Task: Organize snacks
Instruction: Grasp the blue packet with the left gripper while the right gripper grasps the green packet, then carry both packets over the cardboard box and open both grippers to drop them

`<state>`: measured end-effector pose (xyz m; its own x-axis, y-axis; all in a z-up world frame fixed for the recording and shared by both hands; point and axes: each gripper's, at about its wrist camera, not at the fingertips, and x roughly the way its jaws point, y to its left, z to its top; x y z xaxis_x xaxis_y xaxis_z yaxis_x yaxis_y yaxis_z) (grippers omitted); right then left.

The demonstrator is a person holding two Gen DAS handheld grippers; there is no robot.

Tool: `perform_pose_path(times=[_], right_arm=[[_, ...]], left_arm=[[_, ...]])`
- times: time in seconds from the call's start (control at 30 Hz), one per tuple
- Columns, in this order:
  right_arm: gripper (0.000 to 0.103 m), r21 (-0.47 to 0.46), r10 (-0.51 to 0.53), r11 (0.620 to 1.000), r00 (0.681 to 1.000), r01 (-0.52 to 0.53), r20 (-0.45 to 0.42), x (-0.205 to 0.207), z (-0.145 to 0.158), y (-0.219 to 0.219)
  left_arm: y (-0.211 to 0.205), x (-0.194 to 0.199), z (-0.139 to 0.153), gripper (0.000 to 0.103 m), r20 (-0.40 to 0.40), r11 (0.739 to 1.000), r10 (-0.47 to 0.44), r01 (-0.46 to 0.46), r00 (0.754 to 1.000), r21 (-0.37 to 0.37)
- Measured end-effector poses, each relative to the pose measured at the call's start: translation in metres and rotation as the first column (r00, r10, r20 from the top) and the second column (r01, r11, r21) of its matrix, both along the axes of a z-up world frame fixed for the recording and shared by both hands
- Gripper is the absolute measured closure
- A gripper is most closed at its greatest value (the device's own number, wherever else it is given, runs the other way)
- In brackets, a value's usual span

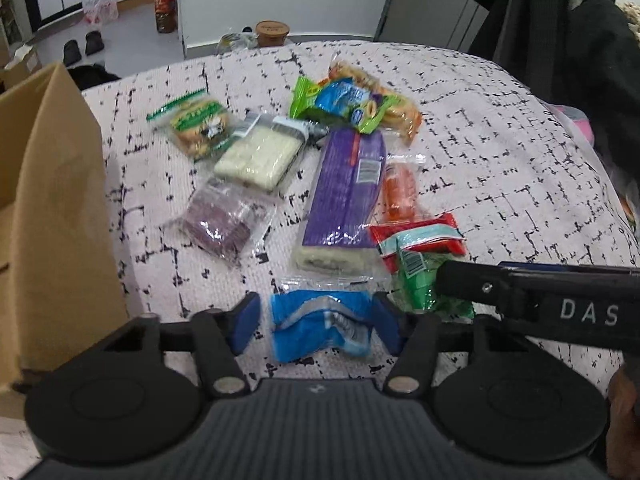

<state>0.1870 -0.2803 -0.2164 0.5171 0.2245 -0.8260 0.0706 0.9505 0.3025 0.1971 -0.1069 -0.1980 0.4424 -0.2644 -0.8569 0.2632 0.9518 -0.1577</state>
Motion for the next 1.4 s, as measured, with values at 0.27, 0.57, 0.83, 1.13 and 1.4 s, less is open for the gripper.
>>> perform_pose_path(times=[0.27,0.57,0.83,1.13,1.4], right_arm=[[0.045,0.009,-0.014,1.000,1.000,0.014,-0.007,0.010,-0.007,0.007],[0.042,-0.006,0.013,1.000,1.000,-0.013,-0.007,0.013,-0.014,0.012],[0.066,-0.112,0.112,0.987,0.994,-0.112,-0.006,0.005,-0.014,0.026],[0.070,-0.049,0.128,0.991,0.989,-0.124,0.078,-0.007,0.014,0.018],[0.070,-0.060,0.173,0.984,0.975,-0.166,0.141,-0.007,0.039,0.034]], left_arm=[[0.005,-0.004,0.005,0.063,0.033,1.000,0.022,-0.022,0.999,-0.009],[0.021,-0.012,0.017,0.067,0.068,0.998,0.060,-0.058,0.996,-0.027],[0.028,-0.019,0.021,0.067,0.082,0.997,0.063,-0.060,0.995,-0.046],[0.029,-0.026,0.036,0.067,0.130,0.996,0.047,-0.037,0.990,-0.078],[0.043,-0.031,0.062,0.067,0.201,0.993,0.082,-0.063,0.976,-0.100]])
